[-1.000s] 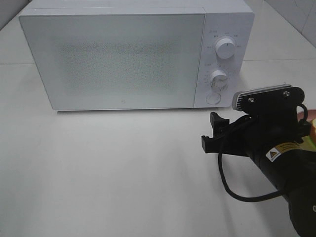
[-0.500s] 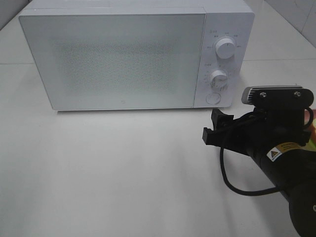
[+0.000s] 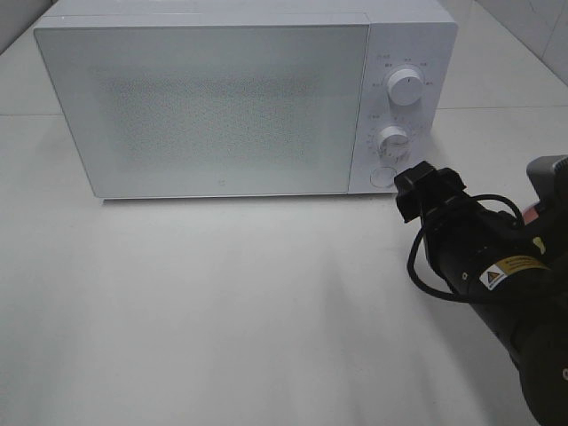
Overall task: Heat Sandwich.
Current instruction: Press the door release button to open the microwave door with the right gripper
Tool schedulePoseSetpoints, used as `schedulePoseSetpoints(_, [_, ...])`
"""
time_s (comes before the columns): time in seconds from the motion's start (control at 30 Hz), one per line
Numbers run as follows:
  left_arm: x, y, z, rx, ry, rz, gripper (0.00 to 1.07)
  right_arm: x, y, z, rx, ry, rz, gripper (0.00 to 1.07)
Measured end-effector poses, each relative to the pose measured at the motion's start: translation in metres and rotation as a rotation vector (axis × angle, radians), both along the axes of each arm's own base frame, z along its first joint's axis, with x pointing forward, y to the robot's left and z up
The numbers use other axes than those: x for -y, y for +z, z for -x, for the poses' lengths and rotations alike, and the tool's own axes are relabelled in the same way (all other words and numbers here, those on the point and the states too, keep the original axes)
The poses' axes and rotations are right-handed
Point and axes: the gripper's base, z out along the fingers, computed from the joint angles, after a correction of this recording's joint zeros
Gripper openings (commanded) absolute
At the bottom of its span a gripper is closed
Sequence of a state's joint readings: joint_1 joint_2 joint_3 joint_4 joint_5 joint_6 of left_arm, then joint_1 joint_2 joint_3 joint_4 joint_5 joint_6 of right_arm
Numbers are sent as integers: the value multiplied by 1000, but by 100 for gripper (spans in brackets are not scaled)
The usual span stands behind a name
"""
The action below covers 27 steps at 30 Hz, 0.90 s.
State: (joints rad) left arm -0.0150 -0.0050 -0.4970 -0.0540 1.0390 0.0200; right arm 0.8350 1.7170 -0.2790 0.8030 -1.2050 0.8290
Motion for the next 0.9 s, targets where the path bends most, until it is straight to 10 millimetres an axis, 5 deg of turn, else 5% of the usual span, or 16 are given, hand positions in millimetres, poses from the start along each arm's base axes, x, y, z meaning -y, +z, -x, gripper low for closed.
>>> schedulePoseSetpoints(0.3, [0,0,0,0,0,0,98,0,0,0,-32,-108,-337,56])
schedulePoseSetpoints(0.47, [0,0,0,0,0,0,98,0,0,0,-39,-131,-410,15])
schedulePoseSetpoints(0.5, [0,0,0,0,0,0,98,0,0,0,-39,-131,-410,15])
schedulePoseSetpoints(0.53, [0,0,0,0,0,0,98,0,0,0,-41,-132,-412,0])
schedulePoseSetpoints(0.9, [0,0,0,0,0,0,98,-2,-3,1,-94,-165,-549,1])
